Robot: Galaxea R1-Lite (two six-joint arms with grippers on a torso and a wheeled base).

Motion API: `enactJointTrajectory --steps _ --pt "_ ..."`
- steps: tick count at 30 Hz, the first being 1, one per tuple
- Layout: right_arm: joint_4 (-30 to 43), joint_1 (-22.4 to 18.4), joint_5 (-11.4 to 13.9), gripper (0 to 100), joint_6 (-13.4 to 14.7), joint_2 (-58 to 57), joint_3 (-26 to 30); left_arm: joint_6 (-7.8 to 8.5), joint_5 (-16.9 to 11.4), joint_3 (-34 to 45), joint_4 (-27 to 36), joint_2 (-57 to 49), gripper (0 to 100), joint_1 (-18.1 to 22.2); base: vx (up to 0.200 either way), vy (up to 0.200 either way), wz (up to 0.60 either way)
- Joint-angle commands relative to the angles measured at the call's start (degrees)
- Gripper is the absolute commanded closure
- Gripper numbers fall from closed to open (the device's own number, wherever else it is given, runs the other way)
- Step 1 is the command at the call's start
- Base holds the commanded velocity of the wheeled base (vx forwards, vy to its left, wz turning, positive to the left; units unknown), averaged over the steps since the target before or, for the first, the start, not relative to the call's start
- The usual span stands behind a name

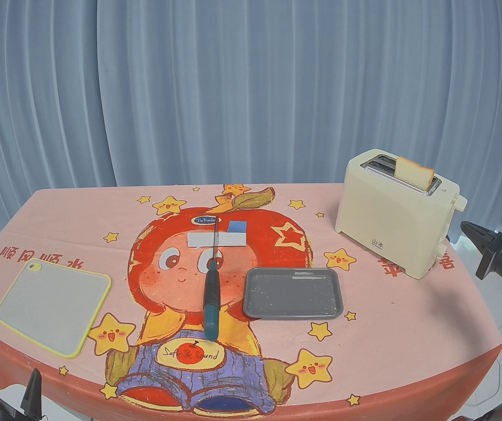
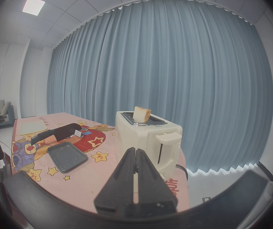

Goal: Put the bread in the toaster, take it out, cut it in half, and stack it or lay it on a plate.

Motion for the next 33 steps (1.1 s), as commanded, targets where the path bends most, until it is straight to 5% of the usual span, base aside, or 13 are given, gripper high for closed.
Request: enactJointTrajectory --steps 1,14,15,26,33 --pt "-0.02 0.24 0.06 100 0.05 -1.01 -0.12 -0.01 0.02 1.01 -0.01 -0.31 0 0.00 0.000 0.000 0.00" --pt "-0.02 0.24 0.06 100 0.14 -1.01 -0.47 -0.01 0.02 1.01 -0.01 -0.31 0 0.00 0.000 0.000 0.00" --pt "-0.02 0.24 0.06 0 0.14 -1.01 -0.47 -0.01 0.02 1.01 -0.01 -0.31 0 0.00 0.000 0.000 0.00" --pt "-0.10 0.68 -0.29 0 0.14 -1.62 -0.21 -0.01 0.02 1.01 -0.01 -0.31 0 0.00 0.000 0.000 0.00" --pt "-0.02 1.64 -3.63 0 1.20 -2.68 1.02 -0.01 0.02 1.01 -0.01 -0.31 0 0.00 0.000 0.000 0.00"
